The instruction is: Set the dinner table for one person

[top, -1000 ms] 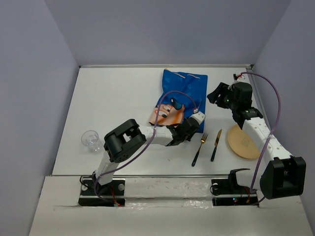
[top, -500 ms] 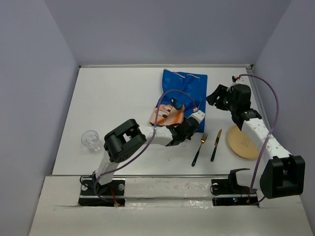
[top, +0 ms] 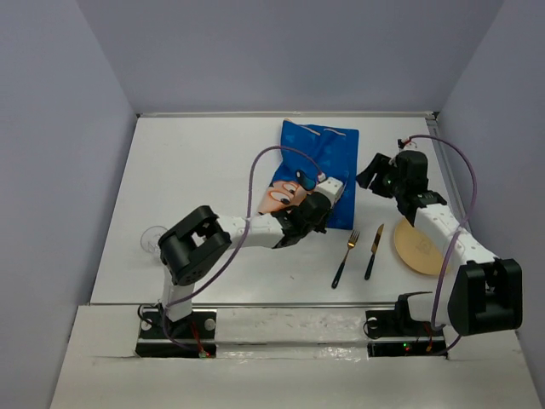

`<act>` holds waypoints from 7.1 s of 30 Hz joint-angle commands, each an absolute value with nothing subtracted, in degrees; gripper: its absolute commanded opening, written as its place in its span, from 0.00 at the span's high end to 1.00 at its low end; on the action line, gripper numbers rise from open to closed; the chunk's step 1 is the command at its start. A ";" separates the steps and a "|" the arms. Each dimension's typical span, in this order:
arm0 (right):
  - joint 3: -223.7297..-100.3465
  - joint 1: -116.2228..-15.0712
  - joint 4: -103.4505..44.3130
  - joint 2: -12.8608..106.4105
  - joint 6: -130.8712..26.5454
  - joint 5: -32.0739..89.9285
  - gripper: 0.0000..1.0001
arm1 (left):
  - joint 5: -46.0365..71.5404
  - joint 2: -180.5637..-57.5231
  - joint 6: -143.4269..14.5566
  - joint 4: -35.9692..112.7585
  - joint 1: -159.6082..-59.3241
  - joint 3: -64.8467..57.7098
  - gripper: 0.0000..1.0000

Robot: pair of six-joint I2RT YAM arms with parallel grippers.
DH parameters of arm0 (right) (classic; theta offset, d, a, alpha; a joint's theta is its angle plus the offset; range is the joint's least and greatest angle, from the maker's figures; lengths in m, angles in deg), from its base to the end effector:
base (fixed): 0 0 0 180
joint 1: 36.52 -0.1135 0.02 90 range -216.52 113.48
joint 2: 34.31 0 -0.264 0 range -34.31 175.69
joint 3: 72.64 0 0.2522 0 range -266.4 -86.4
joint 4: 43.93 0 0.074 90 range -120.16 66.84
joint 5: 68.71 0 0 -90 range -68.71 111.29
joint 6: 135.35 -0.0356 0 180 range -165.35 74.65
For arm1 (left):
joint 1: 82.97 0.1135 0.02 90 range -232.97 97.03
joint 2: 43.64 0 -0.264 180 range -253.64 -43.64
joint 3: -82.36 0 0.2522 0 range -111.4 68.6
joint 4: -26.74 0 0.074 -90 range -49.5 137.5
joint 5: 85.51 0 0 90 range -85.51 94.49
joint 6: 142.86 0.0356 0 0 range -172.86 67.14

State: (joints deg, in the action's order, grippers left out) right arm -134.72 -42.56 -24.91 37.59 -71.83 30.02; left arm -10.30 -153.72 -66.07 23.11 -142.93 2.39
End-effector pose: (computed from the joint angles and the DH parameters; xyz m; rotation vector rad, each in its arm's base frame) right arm 0.2800 0.0351 0.2688 0.2800 2.0883 0.5025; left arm 0.2211 -0.3641 0.1866 0.6632 1.9501 -0.5436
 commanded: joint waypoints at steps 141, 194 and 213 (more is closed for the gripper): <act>-133.78 -46.72 -33.85 62.29 -77.16 16.90 0.92 | -14.40 -89.08 -87.48 1.56 -103.09 56.91 1.00; -206.02 -43.64 -12.59 59.91 -62.49 10.83 1.00 | -5.62 -113.86 -87.13 10.35 -91.23 -4.70 1.00; -138.99 -43.64 -33.77 49.72 -73.91 15.66 1.00 | -1.22 -106.30 -98.20 -8.28 -90.79 48.55 1.00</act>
State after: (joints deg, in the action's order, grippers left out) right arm -143.96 -43.98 -26.37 51.47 -71.43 16.18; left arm -2.54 -107.08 -95.86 2.06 -91.11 43.61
